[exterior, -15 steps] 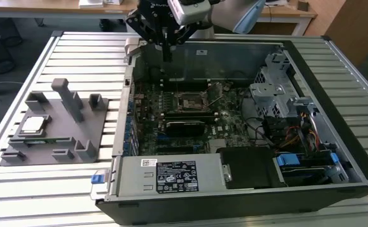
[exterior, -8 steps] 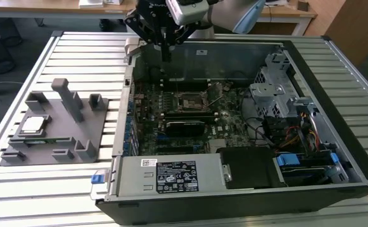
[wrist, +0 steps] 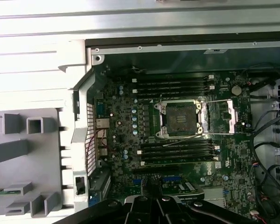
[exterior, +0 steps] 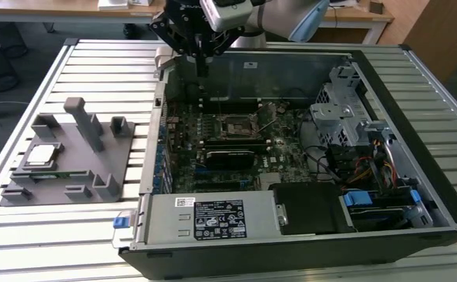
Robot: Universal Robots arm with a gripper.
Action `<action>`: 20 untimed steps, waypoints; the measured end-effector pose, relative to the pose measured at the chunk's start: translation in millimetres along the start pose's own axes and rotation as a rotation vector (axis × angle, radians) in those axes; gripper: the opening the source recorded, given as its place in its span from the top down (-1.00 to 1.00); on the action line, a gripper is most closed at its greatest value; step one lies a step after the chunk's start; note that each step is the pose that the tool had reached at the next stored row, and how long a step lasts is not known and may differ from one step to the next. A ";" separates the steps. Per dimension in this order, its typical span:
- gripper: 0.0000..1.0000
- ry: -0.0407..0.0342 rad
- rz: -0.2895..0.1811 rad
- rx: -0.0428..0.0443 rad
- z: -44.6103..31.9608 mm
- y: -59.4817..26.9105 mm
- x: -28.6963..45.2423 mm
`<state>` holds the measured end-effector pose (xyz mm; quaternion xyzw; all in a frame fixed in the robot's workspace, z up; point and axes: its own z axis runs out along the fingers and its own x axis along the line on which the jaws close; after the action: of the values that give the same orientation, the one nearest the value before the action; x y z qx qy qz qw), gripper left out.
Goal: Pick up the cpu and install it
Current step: 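Reach for the cpu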
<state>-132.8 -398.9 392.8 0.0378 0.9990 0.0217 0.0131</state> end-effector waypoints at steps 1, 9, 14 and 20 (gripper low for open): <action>0.79 0.0000 0.000 0.0000 0.0 0.0 0.2; 0.79 0.0000 0.000 0.0000 0.0 -0.2 2.8; 0.79 0.0000 0.000 0.0000 0.1 -0.4 5.2; 0.79 0.0000 0.000 0.0000 0.1 -0.6 7.9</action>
<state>-140.8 -398.9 392.5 0.0379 0.9990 0.0217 0.0131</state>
